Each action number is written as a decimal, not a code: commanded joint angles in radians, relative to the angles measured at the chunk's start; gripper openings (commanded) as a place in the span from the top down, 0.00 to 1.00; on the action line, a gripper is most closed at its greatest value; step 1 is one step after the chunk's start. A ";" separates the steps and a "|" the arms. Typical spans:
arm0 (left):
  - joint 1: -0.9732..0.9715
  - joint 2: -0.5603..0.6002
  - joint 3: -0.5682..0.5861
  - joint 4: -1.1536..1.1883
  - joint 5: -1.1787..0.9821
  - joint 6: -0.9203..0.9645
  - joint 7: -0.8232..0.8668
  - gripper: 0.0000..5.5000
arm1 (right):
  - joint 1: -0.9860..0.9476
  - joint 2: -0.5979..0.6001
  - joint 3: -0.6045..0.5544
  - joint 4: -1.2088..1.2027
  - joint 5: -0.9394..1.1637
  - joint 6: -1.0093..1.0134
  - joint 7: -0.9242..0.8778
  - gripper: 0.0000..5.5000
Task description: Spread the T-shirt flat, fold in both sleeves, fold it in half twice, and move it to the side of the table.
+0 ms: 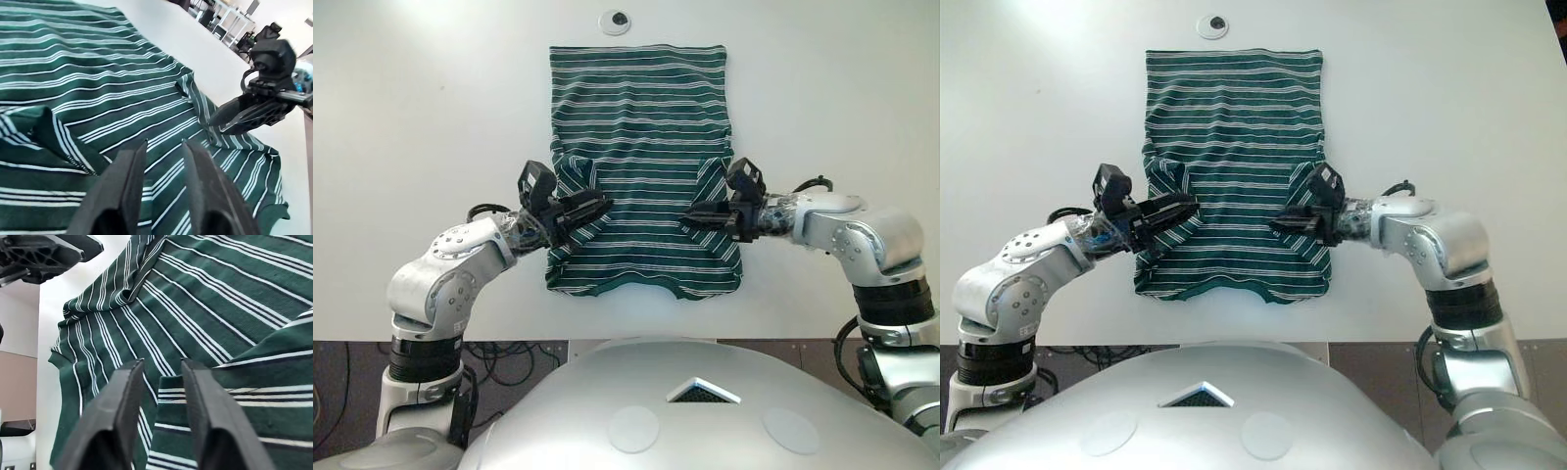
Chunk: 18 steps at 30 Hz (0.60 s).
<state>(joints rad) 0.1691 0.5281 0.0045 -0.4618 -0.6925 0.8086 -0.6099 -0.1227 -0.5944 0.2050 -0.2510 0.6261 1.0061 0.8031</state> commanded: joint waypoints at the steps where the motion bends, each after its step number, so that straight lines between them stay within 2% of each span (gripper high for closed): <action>1: -0.012 0.067 0.042 0.001 0.104 -0.053 0.037 0.69 | 0.002 -0.019 -0.081 -0.075 -0.007 -0.110 0.017 0.62; 2: -0.004 0.101 0.065 -0.014 0.124 -0.062 0.031 0.68 | 0.010 -0.049 -0.105 -0.092 -0.036 -0.171 0.026 0.60; 6: 0.058 0.260 0.123 -0.037 0.285 -0.200 -0.018 0.58 | 0.144 -0.268 -0.044 -0.037 -0.395 -0.658 0.097 0.49; 8: 0.122 0.327 0.114 -0.009 0.421 -0.349 -0.039 0.53 | 0.218 -0.324 -0.059 0.006 -0.483 -0.862 0.124 0.44; 9: 0.166 0.369 0.101 0.020 0.512 -0.460 -0.047 0.50 | 0.254 -0.353 -0.061 0.041 -0.540 -0.997 0.125 0.41; 11: 0.239 0.470 0.058 0.126 0.720 -0.745 -0.037 0.50 | 0.330 -0.406 -0.064 0.107 -0.631 -1.248 0.131 0.41; 14: 0.270 0.563 0.018 0.279 0.895 -1.065 -0.028 0.50 | 0.379 -0.452 -0.040 0.216 -0.748 -1.536 0.105 0.41; 18: 0.266 0.579 -0.017 0.379 0.900 -1.252 -0.088 0.50 | 0.326 -0.440 0.009 0.360 -0.964 -1.844 -0.015 0.41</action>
<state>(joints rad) 0.4252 1.0554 0.0291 -0.1573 0.1570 -0.2756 -0.6559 0.2097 -1.0020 0.1635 -0.0109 -0.1435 -0.6418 0.8340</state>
